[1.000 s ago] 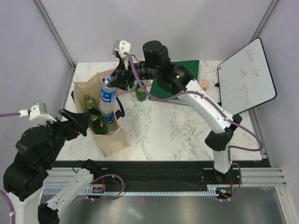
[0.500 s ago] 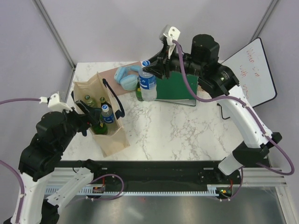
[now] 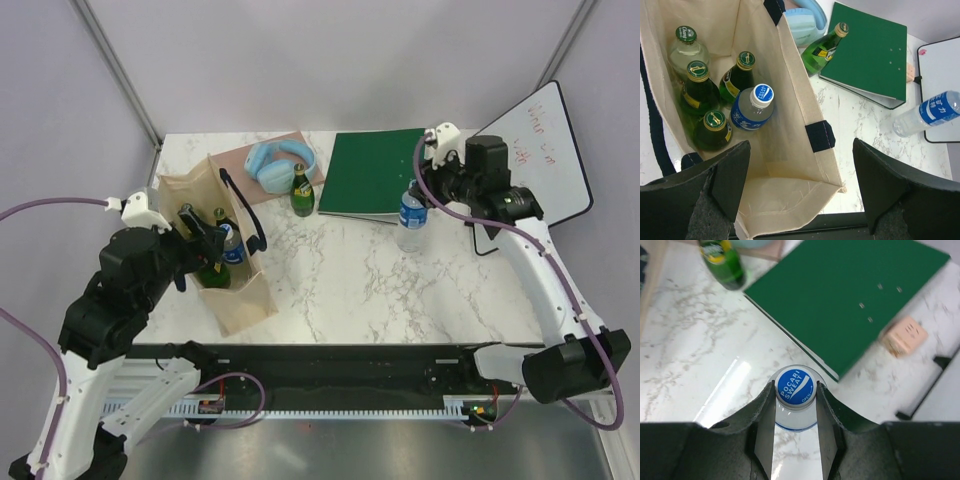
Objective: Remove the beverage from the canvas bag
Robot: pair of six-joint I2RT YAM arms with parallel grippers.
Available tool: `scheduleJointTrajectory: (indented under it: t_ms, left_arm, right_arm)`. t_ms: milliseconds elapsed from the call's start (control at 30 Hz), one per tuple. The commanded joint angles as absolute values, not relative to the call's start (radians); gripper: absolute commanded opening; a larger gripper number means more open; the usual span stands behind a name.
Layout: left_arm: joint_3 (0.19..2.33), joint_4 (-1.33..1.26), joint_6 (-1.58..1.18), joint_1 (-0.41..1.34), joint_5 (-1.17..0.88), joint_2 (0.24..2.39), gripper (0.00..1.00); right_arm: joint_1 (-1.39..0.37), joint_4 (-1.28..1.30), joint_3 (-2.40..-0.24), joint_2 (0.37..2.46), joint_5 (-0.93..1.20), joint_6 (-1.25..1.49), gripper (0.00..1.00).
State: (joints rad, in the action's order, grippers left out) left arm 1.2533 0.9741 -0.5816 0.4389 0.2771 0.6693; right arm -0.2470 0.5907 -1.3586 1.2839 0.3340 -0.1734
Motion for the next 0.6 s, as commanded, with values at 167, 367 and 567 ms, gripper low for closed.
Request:
scheduleJointTrajectory:
  t_ms: [167,367,567]
  left_arm:
    - [1.213,0.907,-0.540,0.439,0.259,0.673,0.90]
    - [1.197,0.907,-0.546,0.439,0.267,0.650,0.90]
    - [1.187,0.908,-0.552,0.439,0.265,0.652,0.90]
  right_arm:
    - [-0.011,0.339,-1.247,1.141,0.318,-0.150,0.00]
    - [0.070,0.253,-1.230,1.196,0.322,-0.161,0.00]
    - [0.081,0.109,-1.232,1.307,0.319,-0.126,0.00]
